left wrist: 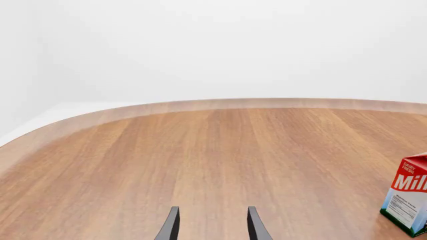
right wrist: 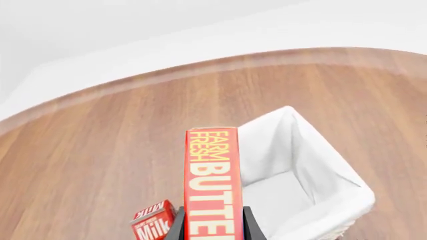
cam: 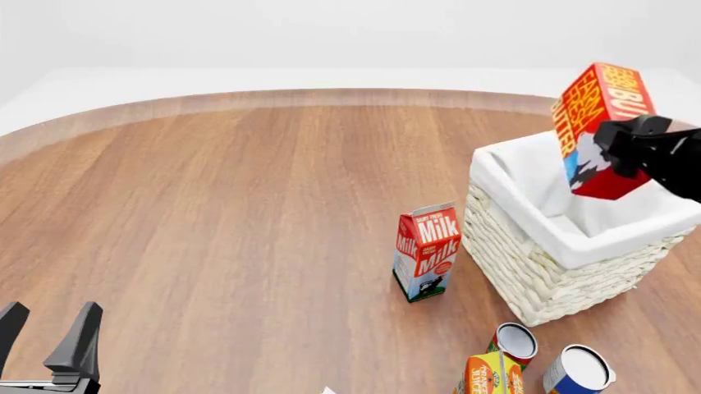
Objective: Pick up the cream cheese box and the butter, and put them in the basket.
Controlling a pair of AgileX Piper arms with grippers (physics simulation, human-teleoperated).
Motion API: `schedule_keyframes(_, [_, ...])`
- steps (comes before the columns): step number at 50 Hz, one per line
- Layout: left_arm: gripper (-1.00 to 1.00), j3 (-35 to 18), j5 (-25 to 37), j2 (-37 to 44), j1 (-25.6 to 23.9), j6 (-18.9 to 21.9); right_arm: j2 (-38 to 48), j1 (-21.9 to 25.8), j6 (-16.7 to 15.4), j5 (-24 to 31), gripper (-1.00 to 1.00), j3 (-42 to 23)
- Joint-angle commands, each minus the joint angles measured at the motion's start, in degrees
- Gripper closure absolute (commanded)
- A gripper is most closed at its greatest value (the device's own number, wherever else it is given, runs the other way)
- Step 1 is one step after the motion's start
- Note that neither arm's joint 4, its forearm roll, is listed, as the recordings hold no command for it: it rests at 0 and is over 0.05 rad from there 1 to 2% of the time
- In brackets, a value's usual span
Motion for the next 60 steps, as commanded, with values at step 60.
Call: schedule_keyframes(60, [-1.00, 0.0, 0.0, 0.0, 0.0, 0.0, 4.3, -3.4, 4.5, -12.3, 1.00, 8.3])
